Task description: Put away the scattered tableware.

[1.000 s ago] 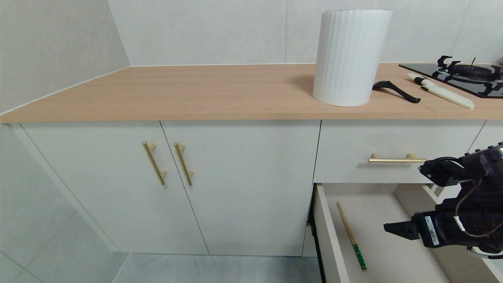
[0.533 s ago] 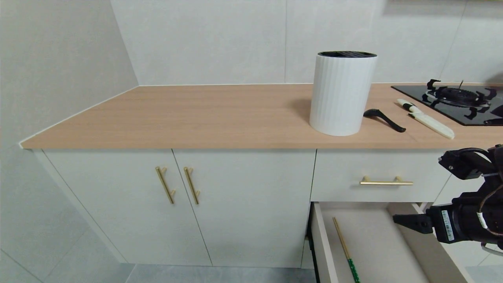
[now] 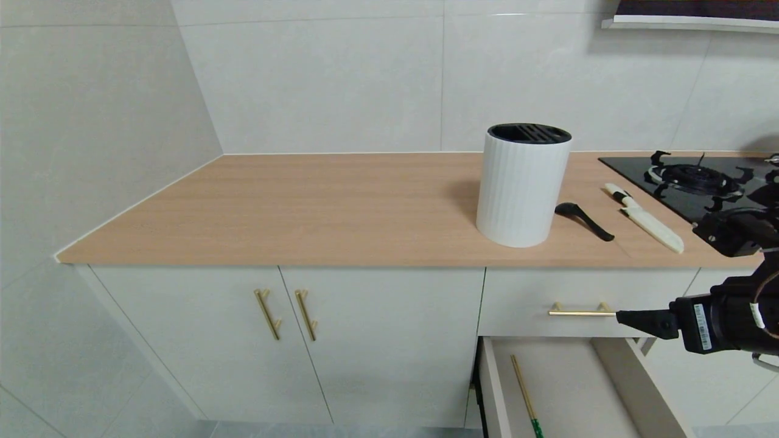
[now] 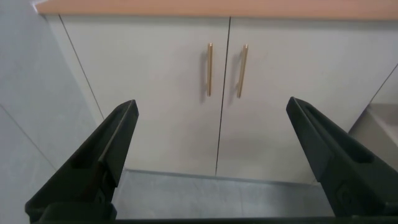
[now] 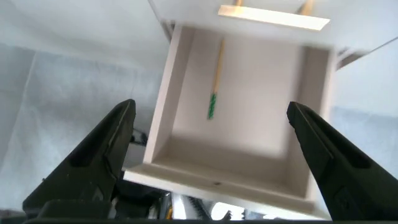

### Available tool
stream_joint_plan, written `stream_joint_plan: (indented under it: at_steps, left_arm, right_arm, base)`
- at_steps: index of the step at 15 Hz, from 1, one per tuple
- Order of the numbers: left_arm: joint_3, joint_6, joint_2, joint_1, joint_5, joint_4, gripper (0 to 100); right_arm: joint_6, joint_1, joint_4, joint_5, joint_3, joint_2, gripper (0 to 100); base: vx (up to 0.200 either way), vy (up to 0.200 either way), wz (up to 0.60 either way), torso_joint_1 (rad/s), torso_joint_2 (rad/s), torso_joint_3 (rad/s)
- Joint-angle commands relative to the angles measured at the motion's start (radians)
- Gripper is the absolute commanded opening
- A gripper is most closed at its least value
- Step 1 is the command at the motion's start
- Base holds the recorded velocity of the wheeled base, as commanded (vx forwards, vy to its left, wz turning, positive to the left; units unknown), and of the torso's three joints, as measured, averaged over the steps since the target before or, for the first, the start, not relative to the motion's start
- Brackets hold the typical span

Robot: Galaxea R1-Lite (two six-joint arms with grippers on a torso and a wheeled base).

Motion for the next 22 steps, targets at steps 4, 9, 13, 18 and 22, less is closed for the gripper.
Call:
stream_joint_plan:
  at_steps: [4,9,13,18,22]
  left_arm:
    - [0.000,-0.001,0.000,0.000,0.001,0.000,100]
    - [0.000,-0.001,0.000,0.000,0.001,0.000,100]
    - [0.000,-0.001,0.000,0.000,0.001,0.000,100]
    - [0.000,-0.001,0.000,0.000,0.001,0.000,100]
    - [0.000,-0.001,0.000,0.000,0.001,0.000,100]
  right_arm:
    - [-0.048,-0.141,-0.007,0.099,-0.296,0.190,100]
    - [-0.203,-0.279,-0.004,0.198,-0.606,0.524,100]
    - [-0.293,-0.345,-0.001,0.225,-0.770,0.726,100]
    - [-0.308,-0.351,-0.006,0.303,-0.796,0.789,100]
    - [-0.307,-0.345,-0.043,0.317,-0.813,0.848,100]
  base:
    - [0.000,0.000,0.00,0.157,-0.41,-0.248]
    - [0.000,0.000,0.00,0.017,-0.03,-0.024]
    - [0.000,0.000,0.00,0.000,0.00,0.000]
    - [0.000,0.000,0.00,0.000,0.00,0.000]
    - [0.000,0.000,0.00,0.000,0.00,0.000]
